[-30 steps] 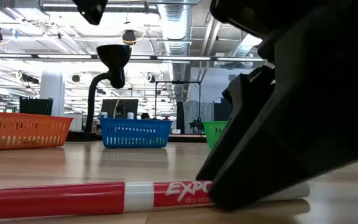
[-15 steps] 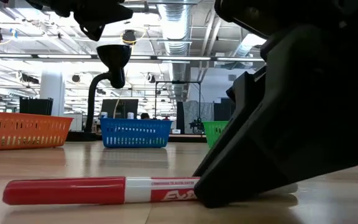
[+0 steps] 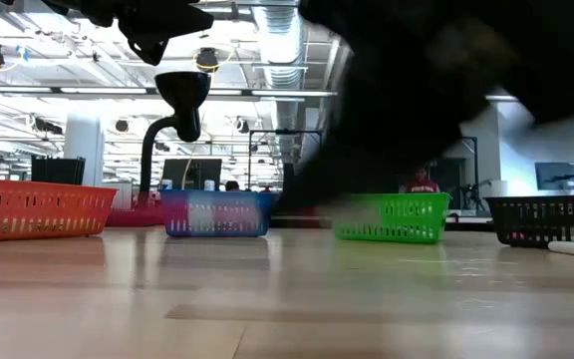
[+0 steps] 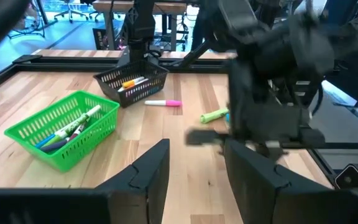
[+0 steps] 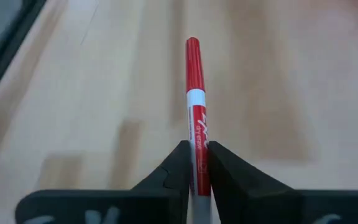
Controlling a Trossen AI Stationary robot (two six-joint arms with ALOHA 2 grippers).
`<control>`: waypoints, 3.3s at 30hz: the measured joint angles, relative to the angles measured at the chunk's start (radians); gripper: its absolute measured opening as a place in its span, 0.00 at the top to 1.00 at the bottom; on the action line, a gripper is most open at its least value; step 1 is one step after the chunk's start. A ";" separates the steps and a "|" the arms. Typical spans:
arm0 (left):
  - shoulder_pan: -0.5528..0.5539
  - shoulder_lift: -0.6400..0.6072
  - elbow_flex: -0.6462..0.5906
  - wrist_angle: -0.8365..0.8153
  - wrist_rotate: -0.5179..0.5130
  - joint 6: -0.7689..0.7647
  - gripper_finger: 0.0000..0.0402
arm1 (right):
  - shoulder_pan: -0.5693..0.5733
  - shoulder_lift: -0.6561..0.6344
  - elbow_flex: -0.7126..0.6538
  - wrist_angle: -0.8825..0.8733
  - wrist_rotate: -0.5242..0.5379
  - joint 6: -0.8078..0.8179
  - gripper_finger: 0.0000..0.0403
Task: Pick & Place Markers
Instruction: Put the large red marker pen into the green basket, then put the small pink highlighter pen into the black basket
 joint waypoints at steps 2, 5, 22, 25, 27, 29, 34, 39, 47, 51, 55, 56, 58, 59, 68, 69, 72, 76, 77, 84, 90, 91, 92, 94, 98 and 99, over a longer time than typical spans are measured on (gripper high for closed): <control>0.000 0.000 0.000 0.000 0.000 0.000 0.63 | -0.021 -0.057 0.003 -0.050 0.016 -0.042 0.90; 0.000 0.000 0.000 0.002 0.000 0.000 0.63 | -0.049 -0.153 0.003 -0.187 0.064 -0.096 0.95; 0.005 0.001 0.001 0.017 -0.067 0.000 0.63 | -0.264 -0.463 -0.098 -0.980 0.403 0.401 0.95; 0.016 0.001 0.002 0.020 -0.067 0.000 0.63 | -0.291 -0.447 -0.149 -0.967 0.337 0.401 0.95; 0.026 0.001 0.002 0.020 -0.068 0.000 0.63 | -0.310 -0.432 -0.152 -0.933 0.302 0.404 0.92; 0.038 0.001 0.002 0.027 -0.067 0.000 0.63 | -0.323 -0.419 -0.155 -0.941 0.275 0.408 0.90; 0.064 0.002 -0.001 0.029 -0.067 0.000 0.63 | -0.342 -0.395 -0.153 -0.909 0.274 0.402 0.89; 0.084 0.002 -0.009 0.025 -0.067 0.000 0.63 | -0.371 -0.380 -0.152 -0.879 0.229 0.402 0.89; 0.090 0.002 -0.015 0.027 -0.063 -0.004 0.63 | -0.378 -0.380 -0.151 -0.867 0.200 0.401 0.77; 0.088 0.002 -0.015 0.026 -0.038 -0.034 0.63 | -0.378 -0.381 -0.151 -0.862 0.199 0.401 0.69; 0.088 0.002 -0.015 0.026 -0.013 -0.051 0.63 | -0.378 -0.381 -0.149 -0.864 0.189 0.401 0.62; 0.088 0.002 -0.015 0.026 -0.010 -0.051 0.63 | -0.378 -0.381 -0.140 -0.874 0.168 0.401 0.61; 0.088 0.002 -0.015 0.030 -0.010 -0.052 0.63 | -0.379 -0.381 -0.102 -0.902 0.092 0.400 0.60; 0.088 0.002 -0.015 0.042 -0.010 -0.051 0.63 | -0.379 -0.381 -0.078 -0.922 0.054 0.400 0.60; 0.126 -0.001 0.039 0.179 0.287 -0.004 0.63 | -0.271 -0.382 0.165 -1.139 -0.005 0.403 0.70; 0.130 -0.002 0.050 0.182 0.288 0.015 0.63 | -0.246 -0.382 0.185 -1.161 0.017 0.412 0.72; 0.136 -0.002 0.070 0.182 0.258 0.054 0.63 | -0.160 -0.395 0.209 -1.220 0.165 0.446 0.74; 0.134 -0.002 0.071 0.180 0.255 0.053 0.63 | -0.051 -0.398 0.209 -1.425 0.319 0.672 0.75; 0.134 -0.002 0.070 0.180 0.255 0.053 0.63 | -0.033 -0.401 0.209 -1.485 0.322 0.762 0.75; 0.147 -0.002 0.069 0.181 0.255 0.053 0.63 | 0.098 -0.428 0.079 -1.642 0.284 1.152 0.75; 0.195 -0.002 0.074 0.182 0.255 0.053 0.63 | 0.120 -0.508 -0.076 -1.551 0.171 1.322 0.75; 0.206 -0.002 0.077 0.184 0.255 0.053 0.63 | 0.120 -0.525 -0.105 -1.536 0.152 1.351 0.75; 0.215 -0.002 0.080 0.186 0.255 0.053 0.63 | 0.120 -0.539 -0.133 -1.507 0.136 1.367 0.75; 0.234 -0.002 0.086 0.188 0.255 0.055 0.63 | 0.120 -0.565 -0.189 -1.398 0.103 1.365 0.75; 0.262 -0.002 0.095 0.191 0.255 0.107 0.63 | 0.111 -0.601 -0.256 -1.236 0.000 1.344 0.75; 0.268 -0.002 0.098 0.191 0.255 0.116 0.63 | 0.107 -0.601 -0.259 -1.222 -0.028 1.356 0.75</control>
